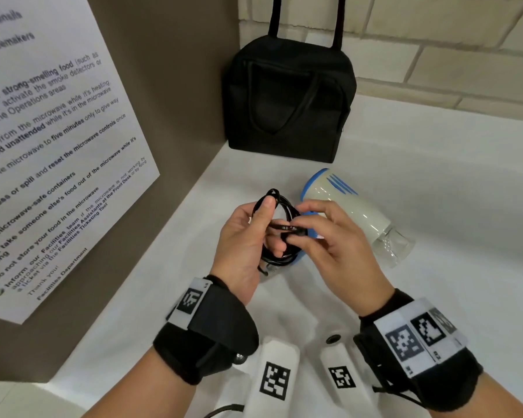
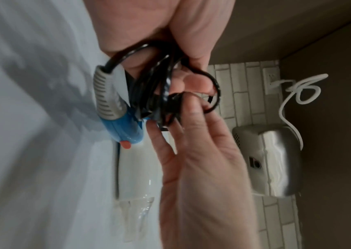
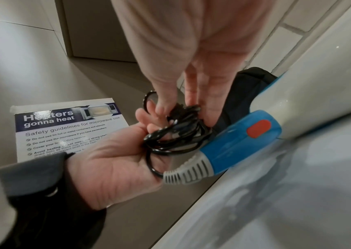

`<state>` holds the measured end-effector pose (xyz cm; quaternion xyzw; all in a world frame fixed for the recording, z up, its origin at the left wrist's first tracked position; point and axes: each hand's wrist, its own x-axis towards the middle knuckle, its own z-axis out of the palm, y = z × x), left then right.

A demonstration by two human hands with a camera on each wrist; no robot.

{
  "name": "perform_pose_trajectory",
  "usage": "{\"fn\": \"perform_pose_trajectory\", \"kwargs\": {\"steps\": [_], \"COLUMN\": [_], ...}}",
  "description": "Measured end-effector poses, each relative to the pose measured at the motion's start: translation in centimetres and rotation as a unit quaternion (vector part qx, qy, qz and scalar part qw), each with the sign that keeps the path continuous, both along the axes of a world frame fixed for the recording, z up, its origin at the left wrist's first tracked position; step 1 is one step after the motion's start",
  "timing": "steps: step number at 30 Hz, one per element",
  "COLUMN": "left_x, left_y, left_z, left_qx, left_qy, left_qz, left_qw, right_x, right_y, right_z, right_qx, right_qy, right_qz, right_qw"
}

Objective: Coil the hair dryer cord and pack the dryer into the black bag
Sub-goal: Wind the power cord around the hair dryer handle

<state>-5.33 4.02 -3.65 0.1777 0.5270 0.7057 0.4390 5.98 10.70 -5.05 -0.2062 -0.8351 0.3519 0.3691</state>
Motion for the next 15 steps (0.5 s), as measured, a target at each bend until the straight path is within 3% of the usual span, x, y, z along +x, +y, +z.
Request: {"fn": "perform_pose_trajectory", "kwargs": {"steps": [3,7,10,11,13,14,15], "left_x": [0.4,0.7,0.8,0.8,0.9,0.9,0.9], "left_y": [0.0,0.0,0.1,0.0,0.0,-0.1,-0.2], "left_z": [0.1,-0.2,-0.5,-0.6,-0.8,-0.9,-1.0], "left_qx": [0.009,0.011,0.013,0.012,0.006,0.002,-0.002], "left_qy": [0.085,0.138,0.174,0.192,0.226,0.237,0.237], "left_qz": [0.016,0.038,0.038,0.038,0.042,0.045,0.048], "left_qw": [0.996,0.990,0.984,0.980,0.973,0.971,0.970], "right_x": [0.3,0.7,0.6,0.6,0.6,0.7,0.9], "right_y": [-0.3,-1.3,-1.6,-1.6,-1.4,-1.2,-1.0], "right_z": [0.5,1.2,2.1,2.4,3.5,4.0,4.5], "right_qx": [-0.065,-0.053,-0.146,-0.212,-0.387,-0.458,-0.497], "right_qy": [0.021,0.019,0.095,0.138,0.199,0.199,0.173], "right_qz": [0.005,-0.025,-0.021,-0.017,-0.003,0.009,0.019], "right_qw": [0.998,0.998,0.985,0.967,0.900,0.866,0.850]}}
